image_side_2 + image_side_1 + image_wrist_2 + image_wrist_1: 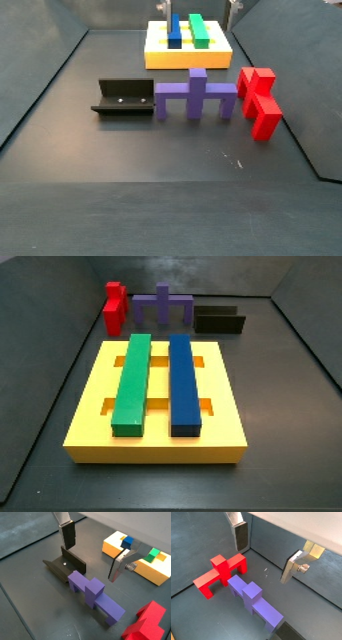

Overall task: Pick up the purple object. Move up. Move to above the board. Insert the purple object.
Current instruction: Pick up the purple object.

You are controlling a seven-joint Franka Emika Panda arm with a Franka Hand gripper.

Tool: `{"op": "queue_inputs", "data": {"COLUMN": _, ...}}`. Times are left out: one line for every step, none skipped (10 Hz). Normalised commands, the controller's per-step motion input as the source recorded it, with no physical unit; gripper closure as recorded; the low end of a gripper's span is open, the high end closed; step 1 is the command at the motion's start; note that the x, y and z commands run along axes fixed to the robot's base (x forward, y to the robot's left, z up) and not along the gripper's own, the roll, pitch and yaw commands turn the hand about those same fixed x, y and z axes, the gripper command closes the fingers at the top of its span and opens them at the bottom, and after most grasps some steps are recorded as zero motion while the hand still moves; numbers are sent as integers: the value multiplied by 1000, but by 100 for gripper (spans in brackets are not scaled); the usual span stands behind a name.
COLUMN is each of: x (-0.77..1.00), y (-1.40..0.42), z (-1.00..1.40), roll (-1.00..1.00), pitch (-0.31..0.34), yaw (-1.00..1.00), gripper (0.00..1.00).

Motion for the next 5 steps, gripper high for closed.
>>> {"op": "queue_inputs", "data": {"x": 0, "y": -6, "z": -51, "roll": 0, "pitch": -1, "yaw": 0, "gripper": 0}}
{"op": "queue_inputs", "data": {"x": 17, "y": -86, "z": -334, "roll": 0, "pitch": -53, "yaw": 0, "gripper": 0}}
{"op": "queue_inputs", "data": {"x": 0, "y": -77, "z": -523, "roll": 0, "pitch": -97, "yaw": 0, "gripper": 0}}
{"op": "queue_inputs", "data": {"x": 0, "y": -63, "z": -606, "roll": 0, "pitch": -121, "yaw": 0, "gripper": 0}}
{"op": "queue_inputs", "data": {"x": 0, "y": -46, "z": -626, "roll": 0, "pitch": -121, "yaw": 0, "gripper": 0}}
